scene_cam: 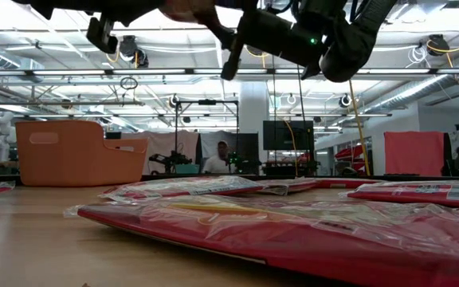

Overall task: Sort popcorn bags into baskets
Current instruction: Put the red popcorn bag into the orange bin

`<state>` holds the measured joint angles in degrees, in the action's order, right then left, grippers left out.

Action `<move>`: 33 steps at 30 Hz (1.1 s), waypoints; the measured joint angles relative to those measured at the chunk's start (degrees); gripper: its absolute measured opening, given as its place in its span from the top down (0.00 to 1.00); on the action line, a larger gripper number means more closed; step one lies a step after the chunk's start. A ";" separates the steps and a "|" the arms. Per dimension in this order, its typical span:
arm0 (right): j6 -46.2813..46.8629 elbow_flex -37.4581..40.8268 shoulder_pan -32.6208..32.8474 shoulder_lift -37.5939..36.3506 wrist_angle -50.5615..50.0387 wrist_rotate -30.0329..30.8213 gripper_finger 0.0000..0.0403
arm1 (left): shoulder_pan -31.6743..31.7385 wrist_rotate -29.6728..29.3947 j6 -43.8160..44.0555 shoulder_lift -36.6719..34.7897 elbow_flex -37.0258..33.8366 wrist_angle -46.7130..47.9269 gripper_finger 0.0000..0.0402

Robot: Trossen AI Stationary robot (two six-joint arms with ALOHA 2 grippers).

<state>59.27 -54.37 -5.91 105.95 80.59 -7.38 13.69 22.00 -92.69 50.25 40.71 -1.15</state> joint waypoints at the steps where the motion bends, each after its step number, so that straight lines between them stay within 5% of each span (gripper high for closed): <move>1: -0.20 0.00 0.00 0.00 -0.06 0.04 0.84 | -0.19 -0.58 0.28 -0.01 0.00 0.02 0.87; 5: -1.17 0.00 -0.29 0.00 0.32 0.12 0.97 | -1.18 -2.96 5.23 0.01 0.00 -2.55 0.82; 19: -11.76 1.37 -3.48 -3.72 4.50 -4.91 0.98 | -0.99 -19.64 53.68 -6.58 0.00 -6.99 0.29; 26: -27.27 2.89 -1.68 -4.20 -1.23 0.02 0.98 | 1.83 -20.26 105.34 -8.37 0.13 4.83 0.28; 33: -35.49 2.91 -0.11 -4.13 -9.12 1.35 0.98 | -0.46 -11.06 122.50 -4.23 0.02 5.05 0.38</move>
<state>23.78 -51.46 -6.02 101.82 71.47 -6.02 13.22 10.94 29.81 46.02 40.73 3.90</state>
